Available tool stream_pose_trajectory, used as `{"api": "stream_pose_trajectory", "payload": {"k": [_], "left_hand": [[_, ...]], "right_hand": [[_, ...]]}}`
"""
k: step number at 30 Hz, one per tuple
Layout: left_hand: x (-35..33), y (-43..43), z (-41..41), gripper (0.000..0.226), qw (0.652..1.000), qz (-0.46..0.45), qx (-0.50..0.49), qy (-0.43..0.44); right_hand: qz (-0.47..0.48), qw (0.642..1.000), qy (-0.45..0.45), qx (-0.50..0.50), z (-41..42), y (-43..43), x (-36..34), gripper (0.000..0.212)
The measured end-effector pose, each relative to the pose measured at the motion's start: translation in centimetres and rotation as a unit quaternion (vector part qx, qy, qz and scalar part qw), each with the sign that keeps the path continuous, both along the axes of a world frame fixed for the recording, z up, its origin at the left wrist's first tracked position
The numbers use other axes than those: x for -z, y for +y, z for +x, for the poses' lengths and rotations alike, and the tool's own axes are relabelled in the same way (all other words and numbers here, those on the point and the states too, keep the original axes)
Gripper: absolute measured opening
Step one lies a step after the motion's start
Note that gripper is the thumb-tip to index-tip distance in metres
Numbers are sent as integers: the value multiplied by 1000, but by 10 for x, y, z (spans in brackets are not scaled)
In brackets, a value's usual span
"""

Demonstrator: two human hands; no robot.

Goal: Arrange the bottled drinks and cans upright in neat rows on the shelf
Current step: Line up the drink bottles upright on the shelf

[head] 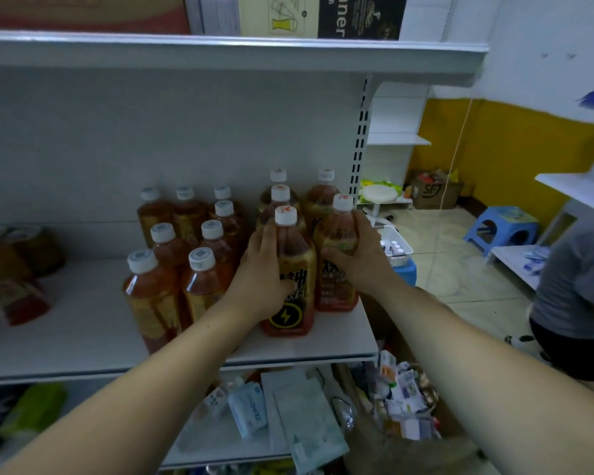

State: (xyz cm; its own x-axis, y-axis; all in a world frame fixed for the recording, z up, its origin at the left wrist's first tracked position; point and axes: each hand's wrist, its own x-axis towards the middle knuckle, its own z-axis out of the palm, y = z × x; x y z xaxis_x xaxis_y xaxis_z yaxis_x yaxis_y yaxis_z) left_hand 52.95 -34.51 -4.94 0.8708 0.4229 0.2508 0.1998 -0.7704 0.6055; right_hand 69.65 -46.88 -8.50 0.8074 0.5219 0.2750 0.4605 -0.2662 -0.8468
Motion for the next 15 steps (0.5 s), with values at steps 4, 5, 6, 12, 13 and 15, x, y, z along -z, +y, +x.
{"api": "stream_pose_trajectory", "payload": {"k": [4,5,6,12,13,15], "left_hand": [[4,2,5,104,1000,-6,-6,-5],[6,3,4,103,1000,-7,-5,-4],[6,4,4,102,1000,-7,-5,-3],[4,3,3,102,1000,-4,-11,9],[2,2,3,103,1000,-2,-13,17],[-4,0,2,105,999,10,-18,41]], "right_hand": [[10,1000,1,-12,14,13,4,91],[13,1000,1,-16,18,16,5,90],[15,1000,-3,-17,21,19,5,90],[13,1000,-11,-12,34,29,3,91],[1,1000,-11,-13,35,29,2,93],[-31,999,-18,-15,34,27,-4,97]]}}
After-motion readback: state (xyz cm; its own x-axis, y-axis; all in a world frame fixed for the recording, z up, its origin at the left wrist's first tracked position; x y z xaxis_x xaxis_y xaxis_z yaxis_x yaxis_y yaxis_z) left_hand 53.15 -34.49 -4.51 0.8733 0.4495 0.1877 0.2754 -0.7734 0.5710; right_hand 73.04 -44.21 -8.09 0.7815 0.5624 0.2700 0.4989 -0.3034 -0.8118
